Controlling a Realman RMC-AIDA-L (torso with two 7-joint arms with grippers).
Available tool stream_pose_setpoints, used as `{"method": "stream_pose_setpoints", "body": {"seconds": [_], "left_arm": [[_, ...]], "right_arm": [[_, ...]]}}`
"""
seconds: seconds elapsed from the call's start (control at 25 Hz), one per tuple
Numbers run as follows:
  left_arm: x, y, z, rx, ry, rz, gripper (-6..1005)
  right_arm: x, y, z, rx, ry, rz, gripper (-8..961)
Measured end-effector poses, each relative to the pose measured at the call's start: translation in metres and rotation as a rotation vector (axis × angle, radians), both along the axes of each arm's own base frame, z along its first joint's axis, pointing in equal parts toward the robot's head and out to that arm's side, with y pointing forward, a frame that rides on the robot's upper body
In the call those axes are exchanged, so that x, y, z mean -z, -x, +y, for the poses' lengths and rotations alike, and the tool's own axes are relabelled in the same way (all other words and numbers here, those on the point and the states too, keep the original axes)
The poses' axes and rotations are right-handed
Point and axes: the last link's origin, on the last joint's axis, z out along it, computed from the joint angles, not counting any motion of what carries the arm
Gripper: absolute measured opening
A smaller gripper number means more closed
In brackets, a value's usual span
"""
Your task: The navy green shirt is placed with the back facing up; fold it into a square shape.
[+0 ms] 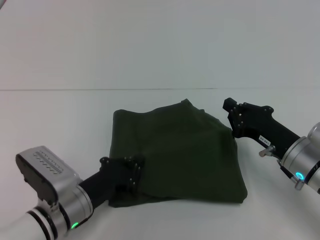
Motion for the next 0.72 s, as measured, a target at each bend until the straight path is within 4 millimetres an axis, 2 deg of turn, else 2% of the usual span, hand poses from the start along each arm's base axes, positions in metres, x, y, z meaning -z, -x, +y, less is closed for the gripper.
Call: {"method": "stream_pose_setpoints", "body": {"seconds": [0.12, 0.32, 0.56, 0.72], "left_arm": [[0.007, 0.008, 0.001, -0.06, 0.025, 0.052, 27], [0.006, 0.007, 0.0, -0.051, 0.022, 0.039, 29], [-0.027, -0.011, -0.012, 0.125, -0.087, -0.155, 31], [-0.05, -0.019, -0.004, 0.165, -0.097, -0.24, 32]], "right_arm": [[0.001, 0.0, 0.0, -0.005, 0.002, -0.01, 5], [0.002, -0.001, -0.001, -0.002, 0.004, -0.014, 4], [-0.01, -0.003, -0.007, -0.038, -0.039, 0.022, 4], [-0.028, -0.007, -0.009, -0.06, -0.035, 0.072, 3]]}}
